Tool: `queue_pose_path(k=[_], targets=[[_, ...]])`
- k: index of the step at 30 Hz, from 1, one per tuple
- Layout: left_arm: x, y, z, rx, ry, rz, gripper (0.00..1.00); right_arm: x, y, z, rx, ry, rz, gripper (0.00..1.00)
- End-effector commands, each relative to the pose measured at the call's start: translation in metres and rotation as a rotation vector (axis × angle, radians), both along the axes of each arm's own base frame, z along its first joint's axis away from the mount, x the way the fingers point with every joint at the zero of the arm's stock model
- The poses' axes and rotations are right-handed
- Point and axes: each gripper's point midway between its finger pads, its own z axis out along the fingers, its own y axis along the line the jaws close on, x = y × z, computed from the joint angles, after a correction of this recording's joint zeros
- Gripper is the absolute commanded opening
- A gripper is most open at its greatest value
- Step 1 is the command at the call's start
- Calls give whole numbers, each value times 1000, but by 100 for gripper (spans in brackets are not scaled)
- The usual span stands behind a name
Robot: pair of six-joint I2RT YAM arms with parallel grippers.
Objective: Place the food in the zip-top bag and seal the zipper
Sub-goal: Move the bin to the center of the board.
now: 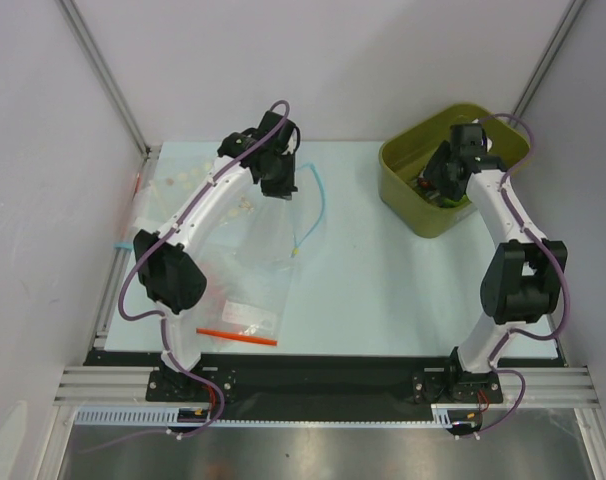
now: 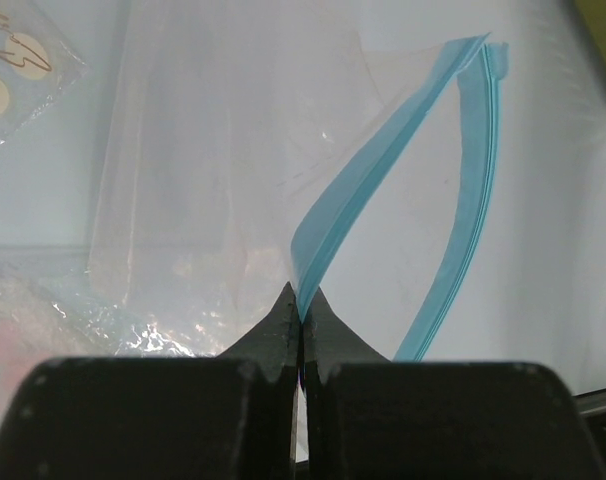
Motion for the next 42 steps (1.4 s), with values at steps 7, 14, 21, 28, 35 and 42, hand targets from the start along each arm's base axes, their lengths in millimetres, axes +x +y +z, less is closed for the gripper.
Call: queue_pose_path(k=[7, 14, 21, 28, 35, 42], targets=[[2, -1, 28, -49, -80, -7, 0, -88, 31, -29, 2, 150, 133, 67], [6, -3, 26, -40, -80, -23, 0, -131, 69, -4, -2, 67, 270, 72], [7, -11, 29, -68, -76, -50, 0, -81, 28, 9, -38, 50, 155, 90], [0, -14, 29, -96, -76, -64, 0, -36, 16, -24, -87, 132, 82, 100], [-6, -13, 27, -106, -65, -63, 0, -7, 5, -63, -83, 198, -44, 100], [-7, -10, 32, -103, -79, -58, 0, 9, 1, -92, -69, 222, -93, 98]])
